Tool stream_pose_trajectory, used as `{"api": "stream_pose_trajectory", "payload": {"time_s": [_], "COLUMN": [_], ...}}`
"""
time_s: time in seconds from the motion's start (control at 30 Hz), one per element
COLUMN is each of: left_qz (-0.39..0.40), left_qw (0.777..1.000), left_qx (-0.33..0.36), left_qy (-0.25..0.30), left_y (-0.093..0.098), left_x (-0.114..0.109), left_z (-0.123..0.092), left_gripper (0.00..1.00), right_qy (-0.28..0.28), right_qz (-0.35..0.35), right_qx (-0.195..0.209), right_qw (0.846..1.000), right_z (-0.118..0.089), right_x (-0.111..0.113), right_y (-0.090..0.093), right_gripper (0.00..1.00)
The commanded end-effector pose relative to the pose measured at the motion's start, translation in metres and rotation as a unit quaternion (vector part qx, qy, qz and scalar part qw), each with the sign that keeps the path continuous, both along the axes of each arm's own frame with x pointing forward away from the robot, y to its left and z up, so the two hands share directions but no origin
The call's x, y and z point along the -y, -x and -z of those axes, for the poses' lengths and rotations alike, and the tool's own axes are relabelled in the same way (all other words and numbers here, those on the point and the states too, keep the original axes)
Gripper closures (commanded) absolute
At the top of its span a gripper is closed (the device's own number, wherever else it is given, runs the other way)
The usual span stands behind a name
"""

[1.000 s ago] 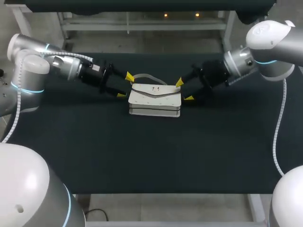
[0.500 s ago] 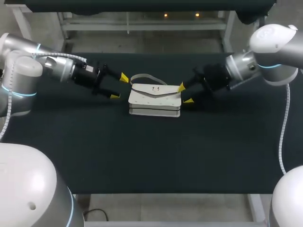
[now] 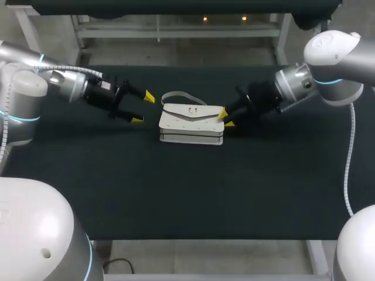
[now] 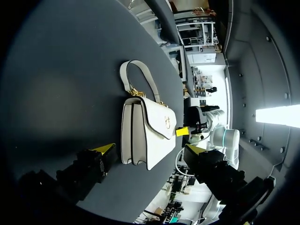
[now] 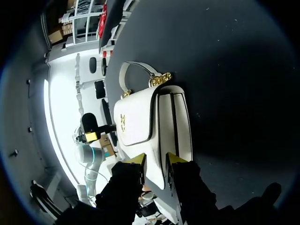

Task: Pick up the bag, open it, inspect its contents, close it, and place it on the opposite side

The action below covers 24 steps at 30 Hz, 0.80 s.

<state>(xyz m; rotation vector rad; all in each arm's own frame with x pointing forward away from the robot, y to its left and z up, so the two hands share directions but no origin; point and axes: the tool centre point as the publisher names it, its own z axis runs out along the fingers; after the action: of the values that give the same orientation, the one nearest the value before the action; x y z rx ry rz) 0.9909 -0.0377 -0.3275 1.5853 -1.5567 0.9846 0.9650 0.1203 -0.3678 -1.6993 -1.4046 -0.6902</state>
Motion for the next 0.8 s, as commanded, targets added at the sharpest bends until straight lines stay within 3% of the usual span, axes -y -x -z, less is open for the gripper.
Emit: {"api": "stream_pose_trajectory", "payload": {"time_s": [0.03,0.2,0.43,0.8], "left_qz": [-0.004,-0.006,-0.007,0.035], "left_qw": [1.000,1.000,1.000,0.998], "left_qx": [0.000,-0.002,-0.006,-0.005], "left_qy": [0.001,0.002,0.000,-0.054], "left_y": [0.002,0.002,0.002,-0.004], "left_x": [-0.002,-0.004,-0.007,-0.028], "left_z": [0.001,0.002,0.003,-0.008], "left_gripper": [0.00,0.00,0.00,0.00], "right_qy": [-0.005,-0.009,-0.013,0.020], "right_qz": [-0.004,-0.004,-0.010,-0.064], "right_qx": [-0.002,-0.006,-0.002,-0.004], "right_qw": [1.000,1.000,1.000,0.998], "right_z": [0.004,0.005,0.001,-0.007], "right_x": [0.000,-0.001,0.003,0.059], "right_y": [-0.002,-0.001,-0.003,-0.022], "right_gripper": [0.78,1.00,1.00,1.00]}}
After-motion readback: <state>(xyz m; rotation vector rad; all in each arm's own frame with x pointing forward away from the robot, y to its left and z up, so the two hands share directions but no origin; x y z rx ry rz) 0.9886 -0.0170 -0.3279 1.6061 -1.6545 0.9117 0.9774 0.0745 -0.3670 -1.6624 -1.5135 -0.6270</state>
